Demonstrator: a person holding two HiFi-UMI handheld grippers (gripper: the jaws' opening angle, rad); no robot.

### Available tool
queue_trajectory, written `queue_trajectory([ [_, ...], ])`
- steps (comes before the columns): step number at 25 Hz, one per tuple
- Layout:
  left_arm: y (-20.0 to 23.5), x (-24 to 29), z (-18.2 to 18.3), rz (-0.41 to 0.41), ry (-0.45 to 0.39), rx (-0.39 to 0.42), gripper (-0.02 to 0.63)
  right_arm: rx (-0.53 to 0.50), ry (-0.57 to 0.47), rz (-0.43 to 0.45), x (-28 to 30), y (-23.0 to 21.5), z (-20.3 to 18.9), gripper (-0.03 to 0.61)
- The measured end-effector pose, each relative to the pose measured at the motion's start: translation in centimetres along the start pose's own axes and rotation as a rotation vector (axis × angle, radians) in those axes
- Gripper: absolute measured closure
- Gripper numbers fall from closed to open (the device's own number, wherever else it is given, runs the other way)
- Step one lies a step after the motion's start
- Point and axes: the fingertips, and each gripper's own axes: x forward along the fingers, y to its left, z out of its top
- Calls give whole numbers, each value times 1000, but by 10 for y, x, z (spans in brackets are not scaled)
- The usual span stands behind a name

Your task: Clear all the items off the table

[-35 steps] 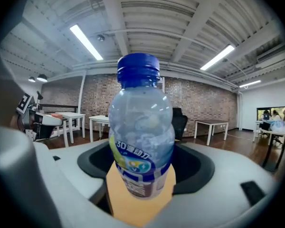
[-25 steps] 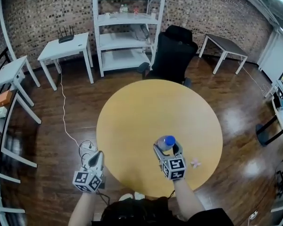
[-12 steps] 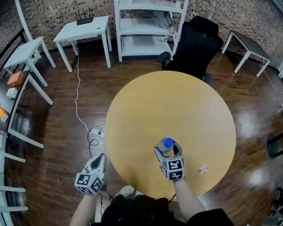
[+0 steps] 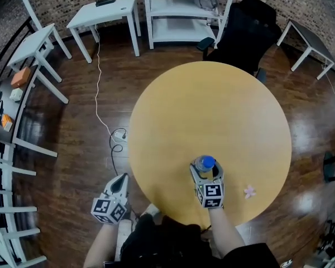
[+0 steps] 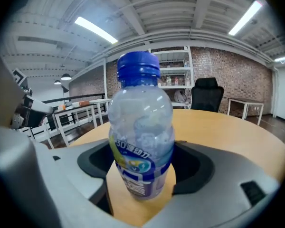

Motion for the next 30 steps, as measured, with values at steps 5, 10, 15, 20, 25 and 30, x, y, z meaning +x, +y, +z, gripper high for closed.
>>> queue_trajectory([
  [5,-6,5,-12,-24,34,-9,614,-27,-13,6,4,3,-4,207],
  [10,-17,11,-8,-73,35,-8,614,-8,15,-4,6,0,-12,207],
  [15,-14,13,19,-98,-20,10,614,21,48,5,6,-2,-18,164],
  [20,-13,18,40,-132,-67,21,614,29,21,-33,-3,-4,-7,163],
  [25,-22,28,54,-190,-95,28,614,-18,9,-72,-22,1,0,163],
  [30,-36,35,68,-263,-137,25,614,27,-64,-159,-54,-2,18,205],
])
